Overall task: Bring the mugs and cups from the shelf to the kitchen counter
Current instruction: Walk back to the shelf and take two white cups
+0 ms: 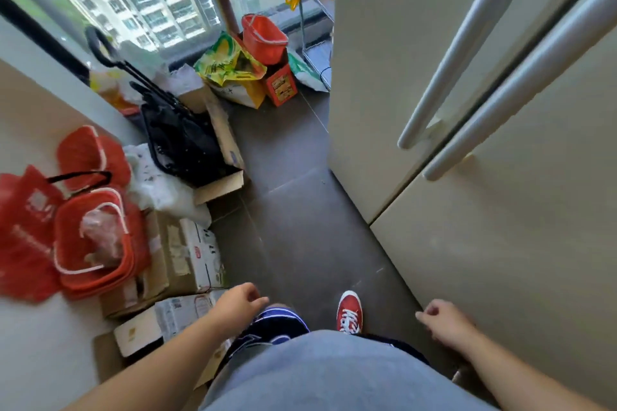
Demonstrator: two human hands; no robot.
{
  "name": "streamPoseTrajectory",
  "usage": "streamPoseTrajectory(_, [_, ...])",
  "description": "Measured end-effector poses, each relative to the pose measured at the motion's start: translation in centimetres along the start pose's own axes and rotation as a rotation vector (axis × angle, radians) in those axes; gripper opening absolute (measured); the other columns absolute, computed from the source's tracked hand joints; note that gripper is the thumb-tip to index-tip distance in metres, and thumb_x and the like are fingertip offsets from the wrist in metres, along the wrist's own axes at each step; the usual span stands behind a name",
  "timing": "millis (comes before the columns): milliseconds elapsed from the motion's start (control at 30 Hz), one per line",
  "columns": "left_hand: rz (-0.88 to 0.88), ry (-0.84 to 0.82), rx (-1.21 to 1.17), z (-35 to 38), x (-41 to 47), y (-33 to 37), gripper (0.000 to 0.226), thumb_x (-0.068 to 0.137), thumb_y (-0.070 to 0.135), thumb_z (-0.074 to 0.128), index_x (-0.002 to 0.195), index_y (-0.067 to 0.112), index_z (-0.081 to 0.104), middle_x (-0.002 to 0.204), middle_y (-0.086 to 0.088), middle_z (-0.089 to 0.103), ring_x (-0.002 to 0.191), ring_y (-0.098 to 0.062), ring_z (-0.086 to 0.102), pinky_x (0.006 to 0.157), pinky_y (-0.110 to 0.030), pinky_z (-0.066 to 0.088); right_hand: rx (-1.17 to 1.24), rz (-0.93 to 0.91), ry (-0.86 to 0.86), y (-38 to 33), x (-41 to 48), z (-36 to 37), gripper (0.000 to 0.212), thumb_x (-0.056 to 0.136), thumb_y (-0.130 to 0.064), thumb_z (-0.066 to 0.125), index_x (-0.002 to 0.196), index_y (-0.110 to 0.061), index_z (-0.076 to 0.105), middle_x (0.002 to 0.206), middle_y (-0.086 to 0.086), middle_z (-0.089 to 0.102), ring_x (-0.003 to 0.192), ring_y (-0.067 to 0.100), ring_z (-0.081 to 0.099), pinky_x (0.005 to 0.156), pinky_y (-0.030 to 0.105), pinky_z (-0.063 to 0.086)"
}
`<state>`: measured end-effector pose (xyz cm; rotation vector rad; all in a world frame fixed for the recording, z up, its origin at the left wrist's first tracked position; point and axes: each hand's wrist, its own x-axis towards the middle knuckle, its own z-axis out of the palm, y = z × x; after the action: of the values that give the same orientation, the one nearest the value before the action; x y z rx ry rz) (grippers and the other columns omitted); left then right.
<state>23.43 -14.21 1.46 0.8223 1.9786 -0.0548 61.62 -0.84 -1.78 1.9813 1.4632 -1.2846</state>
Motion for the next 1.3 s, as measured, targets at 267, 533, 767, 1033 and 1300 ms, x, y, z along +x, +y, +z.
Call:
streamPoseTrajectory(267, [-0.258, 0.020, -0.165, -6.8, 3.2, -7.4, 0.020, 0.091, 0.034, 0.060, 0.086, 0.015, 0.064, 0.079, -0.001, 0.071, 0.072, -0.013, 0.065, 0.066, -0.028, 0.049, -0.162, -0.299, -0.030, -23.2, 7.2, -2.8, 0.027, 0.083, -0.031, 0.067, 0.065, -0.018, 0.053, 0.064, 0.003, 0.060, 0.066, 0.023, 0.061, 0.068, 0.030, 0.049])
streamPoseTrajectory(533, [-0.224, 0.017, -0.128, -20.1, 12.7, -9.6, 0.021, 0.086, 0.040, 0.064, 0.079, 0.020, 0.062, 0.079, 0.004, 0.068, 0.078, -0.015, 0.065, 0.063, -0.026, 0.046, -0.099, -0.308, 0.041, -36.0, 10.8, -3.2, 0.019, 0.082, -0.027, 0.069, 0.073, -0.011, 0.064, 0.075, 0.010, 0.070, 0.078, 0.030, 0.067, 0.076, 0.046, 0.057])
streamPoseTrajectory(767, [-0.055, 0.076, -0.081, -31.5, 20.6, -1.3, 0.019, 0.086, 0.047, 0.062, 0.084, 0.029, 0.060, 0.078, 0.007, 0.068, 0.067, -0.007, 0.064, 0.055, -0.024, 0.050, -0.002, -0.131, 0.084, -37.6, 10.5, -6.2, 0.020, 0.085, -0.018, 0.069, 0.075, -0.003, 0.062, 0.072, 0.014, 0.066, 0.064, 0.024, 0.057, 0.070, 0.038, 0.052])
streamPoseTrajectory(1033, [0.204, 0.131, -0.131, -39.2, 26.7, 12.1, 0.014, 0.088, 0.044, 0.062, 0.083, 0.030, 0.064, 0.079, 0.007, 0.069, 0.070, 0.000, 0.064, 0.059, -0.017, 0.048, 0.106, -0.204, 0.132, -43.7, 11.5, -11.3, 0.019, 0.082, -0.014, 0.072, 0.070, -0.005, 0.060, 0.065, 0.009, 0.061, 0.063, 0.019, 0.051, 0.063, 0.032, 0.043])
streamPoseTrajectory(1300, [0.542, 0.183, -0.183, -48.9, 26.9, 25.5, 0.006, 0.087, 0.041, 0.065, 0.086, 0.034, 0.065, 0.079, 0.013, 0.070, 0.075, 0.001, 0.064, 0.064, -0.015, 0.048, 0.165, -0.603, 0.179, -59.3, 10.0, -19.5, 0.016, 0.075, -0.050, 0.063, 0.086, -0.038, 0.061, 0.081, -0.019, 0.069, 0.072, -0.007, 0.061, 0.063, 0.006, 0.045])
